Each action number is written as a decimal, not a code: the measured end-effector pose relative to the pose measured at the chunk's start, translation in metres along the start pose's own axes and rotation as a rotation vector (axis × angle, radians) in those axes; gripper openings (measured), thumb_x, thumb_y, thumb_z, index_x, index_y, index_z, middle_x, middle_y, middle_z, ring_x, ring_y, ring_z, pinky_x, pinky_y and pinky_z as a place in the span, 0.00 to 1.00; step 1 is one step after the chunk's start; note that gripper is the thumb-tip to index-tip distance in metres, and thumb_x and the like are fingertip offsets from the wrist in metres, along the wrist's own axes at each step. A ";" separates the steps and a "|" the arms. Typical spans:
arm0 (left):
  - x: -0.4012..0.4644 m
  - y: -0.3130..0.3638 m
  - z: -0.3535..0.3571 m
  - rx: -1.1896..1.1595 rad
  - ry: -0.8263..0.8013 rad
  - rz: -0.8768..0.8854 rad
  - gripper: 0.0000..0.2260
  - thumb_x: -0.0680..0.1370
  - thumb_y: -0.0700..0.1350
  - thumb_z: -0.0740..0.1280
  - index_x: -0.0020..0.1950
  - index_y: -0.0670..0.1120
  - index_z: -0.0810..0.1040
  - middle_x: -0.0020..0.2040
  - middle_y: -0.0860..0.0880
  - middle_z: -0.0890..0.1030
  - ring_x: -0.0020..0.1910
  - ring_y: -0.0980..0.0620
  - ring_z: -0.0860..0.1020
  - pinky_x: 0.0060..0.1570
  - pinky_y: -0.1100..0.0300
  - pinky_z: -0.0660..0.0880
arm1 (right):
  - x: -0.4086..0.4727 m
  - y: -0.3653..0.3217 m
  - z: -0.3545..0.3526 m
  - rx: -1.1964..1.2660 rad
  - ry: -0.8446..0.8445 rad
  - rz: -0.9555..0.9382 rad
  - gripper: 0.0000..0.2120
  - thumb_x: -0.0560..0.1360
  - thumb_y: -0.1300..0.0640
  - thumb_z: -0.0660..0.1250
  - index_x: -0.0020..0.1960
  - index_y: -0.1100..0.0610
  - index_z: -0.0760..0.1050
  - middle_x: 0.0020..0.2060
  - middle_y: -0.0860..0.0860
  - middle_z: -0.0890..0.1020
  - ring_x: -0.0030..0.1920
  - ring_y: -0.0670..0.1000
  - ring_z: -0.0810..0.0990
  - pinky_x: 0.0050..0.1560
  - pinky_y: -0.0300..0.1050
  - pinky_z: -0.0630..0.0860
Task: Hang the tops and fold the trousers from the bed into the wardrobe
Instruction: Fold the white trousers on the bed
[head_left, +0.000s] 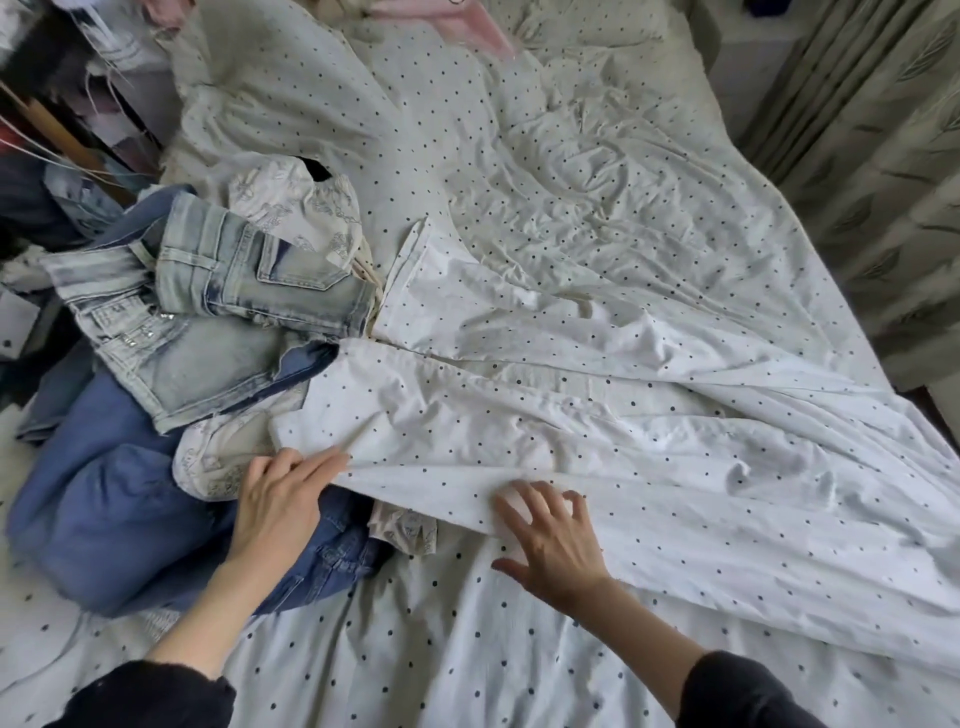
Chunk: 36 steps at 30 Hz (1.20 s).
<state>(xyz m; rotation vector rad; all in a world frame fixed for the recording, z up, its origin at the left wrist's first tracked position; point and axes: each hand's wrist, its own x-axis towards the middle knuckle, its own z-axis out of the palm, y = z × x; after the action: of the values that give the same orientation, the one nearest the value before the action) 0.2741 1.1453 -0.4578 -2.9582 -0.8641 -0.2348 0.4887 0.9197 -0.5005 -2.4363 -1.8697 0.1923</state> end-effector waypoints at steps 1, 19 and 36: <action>-0.004 0.001 0.002 0.037 -0.061 -0.035 0.21 0.67 0.32 0.59 0.54 0.44 0.82 0.52 0.49 0.83 0.41 0.48 0.70 0.39 0.54 0.63 | -0.002 -0.003 0.004 -0.010 -0.045 -0.005 0.27 0.55 0.45 0.79 0.51 0.51 0.79 0.53 0.54 0.80 0.48 0.55 0.80 0.39 0.49 0.77; 0.134 0.112 0.052 -0.129 -0.134 0.097 0.22 0.62 0.30 0.73 0.54 0.44 0.80 0.48 0.46 0.80 0.43 0.43 0.80 0.38 0.52 0.76 | 0.062 0.110 -0.019 0.097 0.299 0.322 0.17 0.62 0.66 0.75 0.49 0.57 0.79 0.45 0.54 0.81 0.43 0.59 0.80 0.37 0.51 0.75; 0.339 0.174 0.064 -0.138 0.182 0.025 0.12 0.69 0.31 0.66 0.46 0.45 0.82 0.42 0.45 0.78 0.43 0.43 0.72 0.41 0.52 0.63 | 0.149 0.258 -0.046 0.124 0.533 0.488 0.07 0.71 0.59 0.64 0.36 0.55 0.79 0.32 0.51 0.78 0.33 0.56 0.76 0.35 0.45 0.65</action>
<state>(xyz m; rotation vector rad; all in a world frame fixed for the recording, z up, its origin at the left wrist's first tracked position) 0.6584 1.1841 -0.4675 -3.0079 -0.8193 -0.5752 0.7800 0.9978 -0.4970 -2.4814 -1.0114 -0.2854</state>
